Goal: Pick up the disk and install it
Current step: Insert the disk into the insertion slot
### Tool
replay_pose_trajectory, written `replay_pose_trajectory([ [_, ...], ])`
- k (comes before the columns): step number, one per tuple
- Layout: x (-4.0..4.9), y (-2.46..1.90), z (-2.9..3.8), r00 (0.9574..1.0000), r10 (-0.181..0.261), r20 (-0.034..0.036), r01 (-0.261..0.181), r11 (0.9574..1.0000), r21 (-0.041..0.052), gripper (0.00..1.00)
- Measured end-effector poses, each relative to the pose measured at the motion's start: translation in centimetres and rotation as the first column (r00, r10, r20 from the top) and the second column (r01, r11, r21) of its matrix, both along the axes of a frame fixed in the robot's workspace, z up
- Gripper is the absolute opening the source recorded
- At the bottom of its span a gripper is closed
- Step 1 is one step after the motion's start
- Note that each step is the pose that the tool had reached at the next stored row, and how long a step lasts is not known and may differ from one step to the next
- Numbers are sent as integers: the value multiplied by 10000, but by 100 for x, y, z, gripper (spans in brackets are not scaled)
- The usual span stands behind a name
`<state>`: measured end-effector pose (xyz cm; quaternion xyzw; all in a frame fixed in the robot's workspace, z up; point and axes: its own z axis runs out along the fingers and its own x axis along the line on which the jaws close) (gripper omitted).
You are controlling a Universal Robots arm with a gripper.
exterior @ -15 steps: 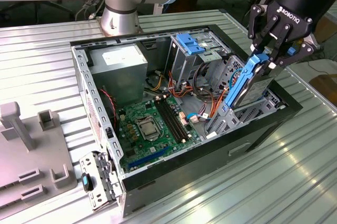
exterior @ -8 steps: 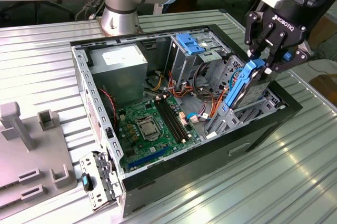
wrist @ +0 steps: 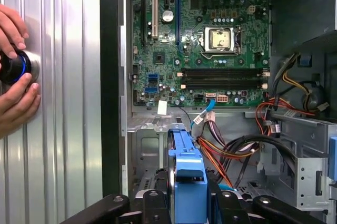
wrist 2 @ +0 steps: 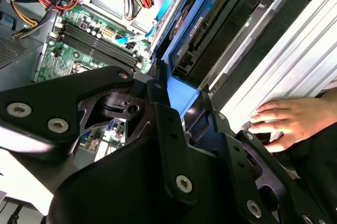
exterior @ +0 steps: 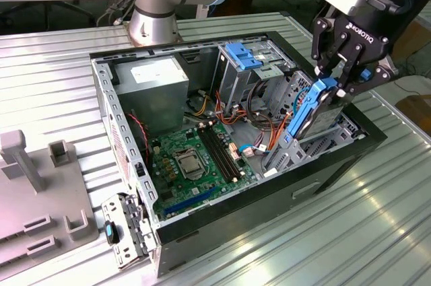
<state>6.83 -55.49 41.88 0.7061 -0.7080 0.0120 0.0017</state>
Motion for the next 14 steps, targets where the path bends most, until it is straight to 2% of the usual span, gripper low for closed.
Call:
replay_pose_trajectory([
  [14, 0, 0, -109, 10000, 0, -1, 0, 10000, 1, 37],
])
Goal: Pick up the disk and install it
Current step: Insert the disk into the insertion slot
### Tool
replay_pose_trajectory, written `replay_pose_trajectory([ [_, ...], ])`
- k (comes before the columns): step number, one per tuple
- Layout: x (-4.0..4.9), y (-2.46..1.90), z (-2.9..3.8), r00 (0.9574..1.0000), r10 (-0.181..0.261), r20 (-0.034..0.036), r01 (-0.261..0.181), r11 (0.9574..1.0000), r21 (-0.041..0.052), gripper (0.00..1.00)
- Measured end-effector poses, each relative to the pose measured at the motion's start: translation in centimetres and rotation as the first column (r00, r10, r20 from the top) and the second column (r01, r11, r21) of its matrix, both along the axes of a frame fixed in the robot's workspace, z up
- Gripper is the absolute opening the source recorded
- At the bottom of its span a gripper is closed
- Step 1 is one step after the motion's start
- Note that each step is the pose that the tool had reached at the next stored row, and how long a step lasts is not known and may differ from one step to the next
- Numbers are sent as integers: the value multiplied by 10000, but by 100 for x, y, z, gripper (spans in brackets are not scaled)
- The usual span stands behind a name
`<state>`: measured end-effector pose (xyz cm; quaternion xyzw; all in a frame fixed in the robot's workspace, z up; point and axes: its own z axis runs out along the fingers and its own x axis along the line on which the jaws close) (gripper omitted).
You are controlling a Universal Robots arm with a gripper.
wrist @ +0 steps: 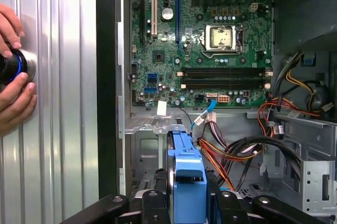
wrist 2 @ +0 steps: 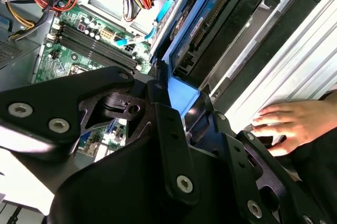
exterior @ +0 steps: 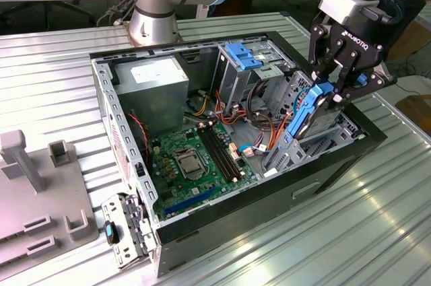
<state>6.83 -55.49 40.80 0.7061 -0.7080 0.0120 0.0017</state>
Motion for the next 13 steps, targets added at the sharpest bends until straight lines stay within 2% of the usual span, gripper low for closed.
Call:
replay_pose_trajectory([
  [13, 0, 0, -117, 10000, 0, 1, 0, 10000, -1, 37],
])
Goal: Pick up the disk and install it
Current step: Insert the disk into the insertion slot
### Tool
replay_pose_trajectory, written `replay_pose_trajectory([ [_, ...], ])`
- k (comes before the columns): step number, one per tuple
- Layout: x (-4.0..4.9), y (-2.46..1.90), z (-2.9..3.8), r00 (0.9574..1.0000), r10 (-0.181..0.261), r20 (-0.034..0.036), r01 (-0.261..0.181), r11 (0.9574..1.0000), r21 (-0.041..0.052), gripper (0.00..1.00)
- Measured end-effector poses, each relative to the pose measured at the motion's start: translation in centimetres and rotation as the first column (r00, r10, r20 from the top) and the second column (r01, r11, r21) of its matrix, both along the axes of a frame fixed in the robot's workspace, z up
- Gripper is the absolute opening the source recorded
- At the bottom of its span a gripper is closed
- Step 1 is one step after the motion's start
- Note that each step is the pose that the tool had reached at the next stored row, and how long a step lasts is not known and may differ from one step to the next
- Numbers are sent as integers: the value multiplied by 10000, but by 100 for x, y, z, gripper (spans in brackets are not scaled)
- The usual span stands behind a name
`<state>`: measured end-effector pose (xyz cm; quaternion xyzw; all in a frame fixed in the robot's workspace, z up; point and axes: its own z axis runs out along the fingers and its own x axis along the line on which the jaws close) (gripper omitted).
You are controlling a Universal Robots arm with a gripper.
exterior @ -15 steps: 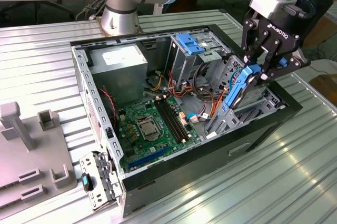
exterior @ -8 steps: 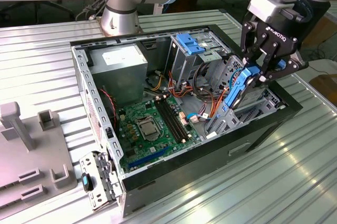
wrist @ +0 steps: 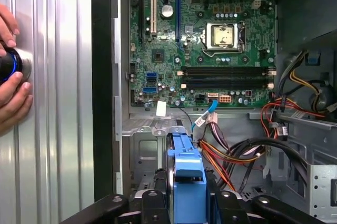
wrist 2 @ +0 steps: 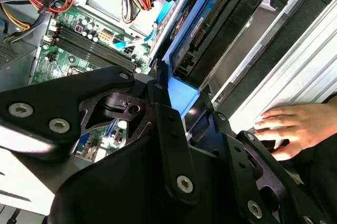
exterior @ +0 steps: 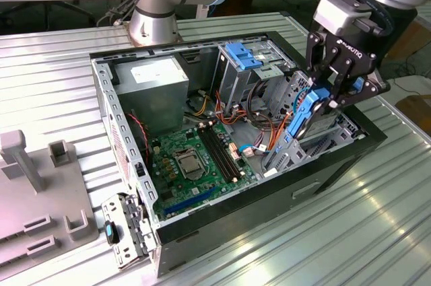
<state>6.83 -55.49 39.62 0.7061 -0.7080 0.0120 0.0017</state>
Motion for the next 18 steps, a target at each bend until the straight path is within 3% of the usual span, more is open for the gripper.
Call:
replay_pose_trajectory([
  [18, 0, 0, -176, 10000, -1, 0, 1, 10000, -1, 37],
])
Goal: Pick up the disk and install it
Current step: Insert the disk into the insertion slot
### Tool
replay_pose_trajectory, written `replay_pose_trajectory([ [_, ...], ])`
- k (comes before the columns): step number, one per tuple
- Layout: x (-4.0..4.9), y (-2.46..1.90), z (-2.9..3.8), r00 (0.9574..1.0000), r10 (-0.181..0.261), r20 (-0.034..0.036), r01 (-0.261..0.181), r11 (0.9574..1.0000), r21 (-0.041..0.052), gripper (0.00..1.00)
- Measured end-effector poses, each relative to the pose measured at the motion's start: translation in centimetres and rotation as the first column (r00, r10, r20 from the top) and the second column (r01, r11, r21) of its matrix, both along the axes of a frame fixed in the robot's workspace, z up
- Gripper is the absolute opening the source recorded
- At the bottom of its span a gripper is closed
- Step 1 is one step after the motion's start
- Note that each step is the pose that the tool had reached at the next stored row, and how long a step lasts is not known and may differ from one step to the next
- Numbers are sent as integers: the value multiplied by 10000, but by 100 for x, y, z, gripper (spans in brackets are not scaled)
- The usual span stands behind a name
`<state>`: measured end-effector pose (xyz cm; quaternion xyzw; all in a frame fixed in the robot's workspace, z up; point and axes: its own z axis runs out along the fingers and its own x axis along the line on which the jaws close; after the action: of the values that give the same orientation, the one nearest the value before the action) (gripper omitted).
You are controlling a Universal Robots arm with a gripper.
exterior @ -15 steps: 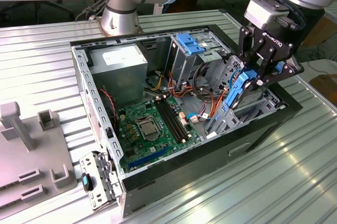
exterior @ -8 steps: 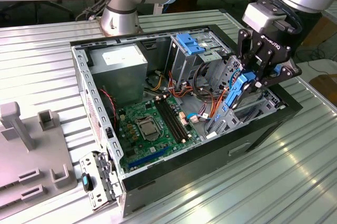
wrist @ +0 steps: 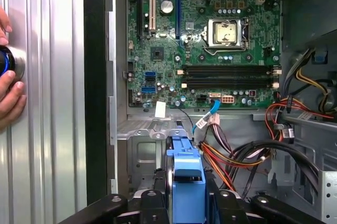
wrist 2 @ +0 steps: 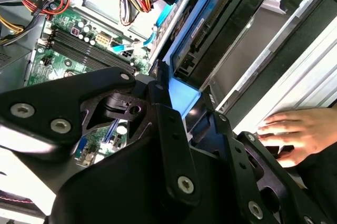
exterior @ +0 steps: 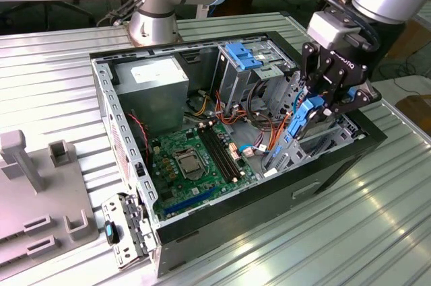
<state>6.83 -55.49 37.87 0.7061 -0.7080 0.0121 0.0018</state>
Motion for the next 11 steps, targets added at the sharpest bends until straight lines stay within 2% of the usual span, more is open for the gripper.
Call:
replay_pose_trajectory([
  [11, 0, 0, -112, 10000, 0, 0, 0, 10000, 1, 37],
])
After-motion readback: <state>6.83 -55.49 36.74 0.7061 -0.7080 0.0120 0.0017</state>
